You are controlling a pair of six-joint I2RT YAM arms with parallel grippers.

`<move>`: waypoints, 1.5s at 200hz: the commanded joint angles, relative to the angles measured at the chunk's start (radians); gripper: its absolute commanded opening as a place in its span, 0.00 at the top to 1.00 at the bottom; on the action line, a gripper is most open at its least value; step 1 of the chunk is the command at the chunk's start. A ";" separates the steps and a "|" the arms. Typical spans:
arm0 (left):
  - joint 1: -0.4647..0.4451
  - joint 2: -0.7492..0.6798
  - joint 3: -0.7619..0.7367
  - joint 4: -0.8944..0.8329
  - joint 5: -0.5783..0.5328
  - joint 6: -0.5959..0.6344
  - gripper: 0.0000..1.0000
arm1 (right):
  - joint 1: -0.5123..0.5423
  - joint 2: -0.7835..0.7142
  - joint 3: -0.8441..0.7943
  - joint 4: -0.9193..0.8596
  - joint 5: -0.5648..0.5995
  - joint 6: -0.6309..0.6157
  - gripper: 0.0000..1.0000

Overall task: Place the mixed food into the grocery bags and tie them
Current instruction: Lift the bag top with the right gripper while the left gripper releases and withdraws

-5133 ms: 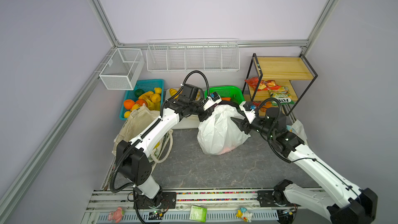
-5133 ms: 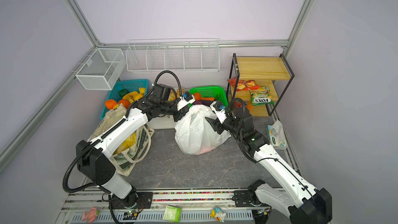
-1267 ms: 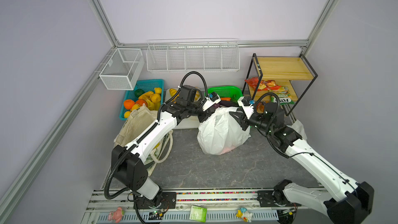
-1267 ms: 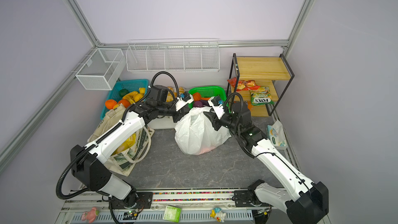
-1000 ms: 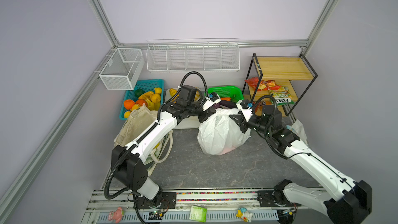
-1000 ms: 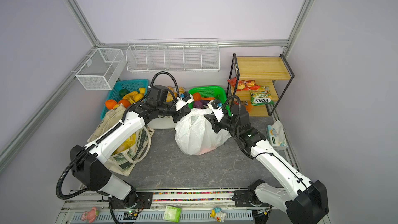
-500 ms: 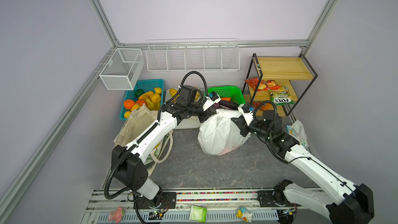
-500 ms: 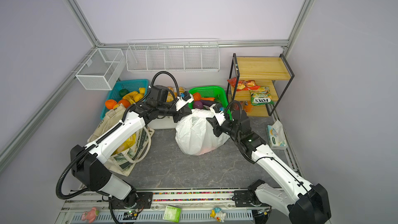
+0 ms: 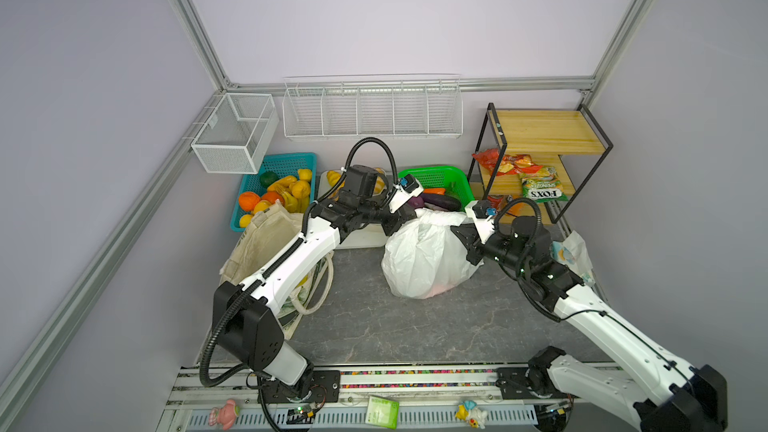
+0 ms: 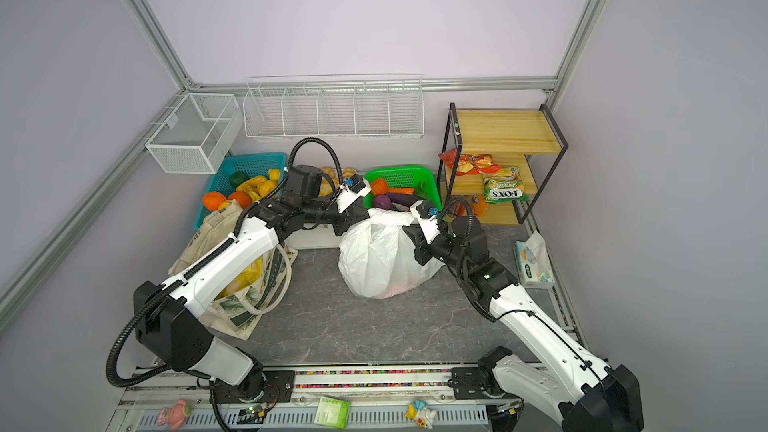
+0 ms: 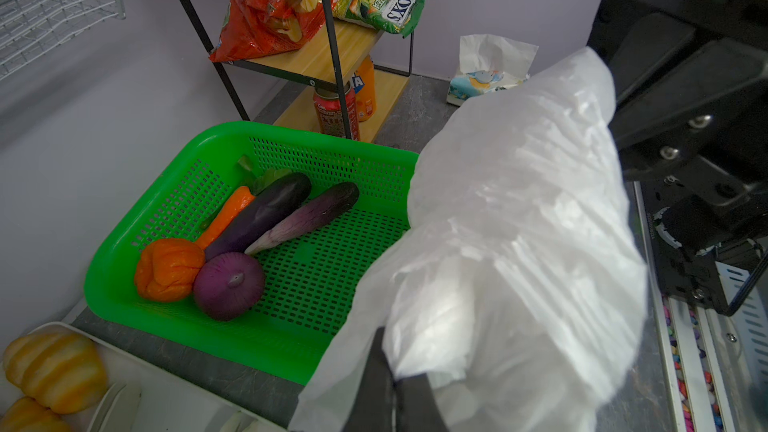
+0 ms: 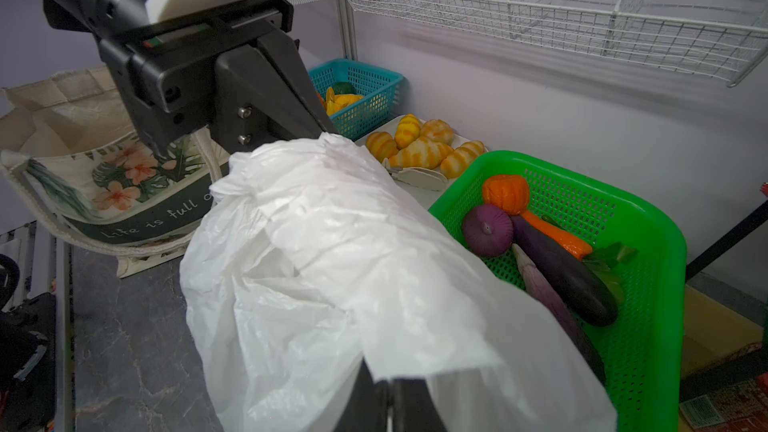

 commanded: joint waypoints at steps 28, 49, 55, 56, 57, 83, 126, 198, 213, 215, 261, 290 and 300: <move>0.013 -0.030 -0.016 0.032 -0.029 -0.035 1.00 | -0.009 0.001 -0.024 -0.008 0.031 0.015 0.94; 0.026 -0.042 -0.027 0.059 -0.052 -0.071 1.00 | -0.016 -0.007 -0.026 -0.036 0.068 0.032 0.94; 0.030 -0.046 -0.032 0.068 -0.058 -0.078 1.00 | -0.017 -0.009 -0.027 -0.043 0.076 0.038 0.94; 0.031 -0.048 -0.032 0.069 -0.058 -0.079 1.00 | -0.018 -0.010 -0.027 -0.044 0.078 0.039 0.94; 0.031 -0.048 -0.033 0.070 -0.059 -0.080 1.00 | -0.018 -0.010 -0.026 -0.046 0.079 0.039 0.94; 0.035 -0.060 -0.045 0.081 -0.093 -0.096 1.00 | -0.025 -0.022 -0.019 -0.079 0.087 0.053 0.94; 0.040 -0.063 -0.060 0.106 -0.133 -0.125 1.00 | -0.029 -0.023 0.011 -0.165 0.064 0.075 0.94; 0.068 -0.120 -0.126 0.163 -0.262 -0.182 1.00 | -0.117 -0.048 0.038 -0.390 0.085 0.160 0.94; 0.071 -0.126 -0.140 0.174 -0.296 -0.189 1.00 | -0.128 -0.042 0.038 -0.414 0.085 0.171 0.94; 0.070 -0.128 -0.143 0.175 -0.300 -0.190 1.00 | -0.129 -0.041 0.038 -0.416 0.084 0.173 0.94; 0.081 -0.158 -0.219 0.223 -0.448 -0.222 1.00 | -0.139 -0.034 0.046 -0.477 0.086 0.179 0.94; 0.111 -0.184 -0.308 0.255 -0.545 -0.258 1.00 | -0.183 -0.030 0.017 -0.528 0.078 0.201 0.94; 0.123 -0.194 -0.342 0.269 -0.553 -0.265 1.00 | -0.203 -0.031 -0.007 -0.533 0.065 0.216 0.94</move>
